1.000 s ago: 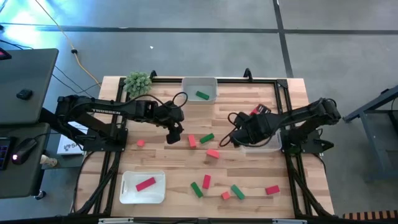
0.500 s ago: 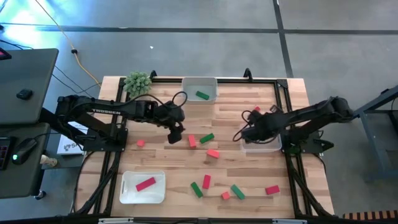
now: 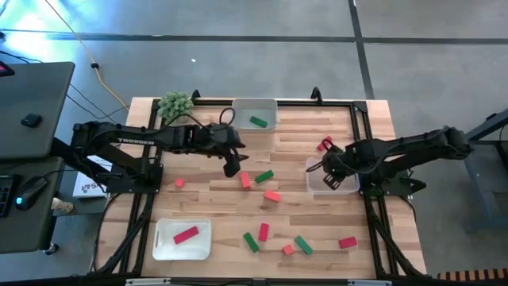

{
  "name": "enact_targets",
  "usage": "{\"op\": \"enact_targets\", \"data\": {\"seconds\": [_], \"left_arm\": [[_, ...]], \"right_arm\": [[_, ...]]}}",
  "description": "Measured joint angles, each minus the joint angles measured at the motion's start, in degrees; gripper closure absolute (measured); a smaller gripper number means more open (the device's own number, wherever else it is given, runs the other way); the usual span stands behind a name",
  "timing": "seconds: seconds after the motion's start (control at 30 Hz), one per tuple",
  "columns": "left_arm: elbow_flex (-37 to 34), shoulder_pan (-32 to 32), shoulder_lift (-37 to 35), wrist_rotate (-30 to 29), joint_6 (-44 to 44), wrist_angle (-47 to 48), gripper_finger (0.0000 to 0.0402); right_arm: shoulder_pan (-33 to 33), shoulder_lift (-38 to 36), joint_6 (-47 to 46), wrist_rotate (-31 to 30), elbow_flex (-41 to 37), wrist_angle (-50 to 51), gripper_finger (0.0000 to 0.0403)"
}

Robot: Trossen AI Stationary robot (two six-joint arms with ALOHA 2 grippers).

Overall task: Sort & place blocks by color
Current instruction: Put the orange block into the transparent bin

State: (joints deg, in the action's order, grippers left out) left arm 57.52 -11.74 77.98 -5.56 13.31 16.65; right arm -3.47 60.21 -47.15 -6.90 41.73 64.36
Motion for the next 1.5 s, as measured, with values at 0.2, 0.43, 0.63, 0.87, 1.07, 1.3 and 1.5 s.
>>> {"op": "enact_targets", "data": {"seconds": [0.2,0.43,0.63,0.87,1.07,1.3,1.5], "left_arm": [[0.0,-2.7,0.0,2.2,0.0,-1.9,0.0198],[0.0,-5.0,0.0,3.7,0.0,-4.5,0.0198],[0.0,-6.3,0.0,3.9,0.0,-5.7,0.0198],[0.0,-7.2,0.3,4.9,2.8,-6.3,0.0198],[0.0,-6.9,4.2,7.7,4.7,-7.9,0.0198],[3.7,-5.4,12.9,11.1,6.9,-7.9,0.0198],[10.7,-2.6,21.0,10.6,4.5,-6.3,0.0198]], "right_arm": [[4.8,1.0,6.0,4.3,-1.4,-3.8,0.0308],[10.4,4.4,13.0,8.0,-1.4,-7.1,0.0308],[12.9,8.6,16.6,10.6,-1.4,-8.6,0.0308],[13.6,12.9,17.6,12.2,-1.4,-9.8,0.0308],[13.6,15.6,17.6,13.3,-1.4,-10.0,0.0308],[13.6,16.4,17.2,14.0,-1.4,-10.7,0.0308],[13.6,16.4,17.2,14.0,-1.4,-10.5,0.0295]]}}
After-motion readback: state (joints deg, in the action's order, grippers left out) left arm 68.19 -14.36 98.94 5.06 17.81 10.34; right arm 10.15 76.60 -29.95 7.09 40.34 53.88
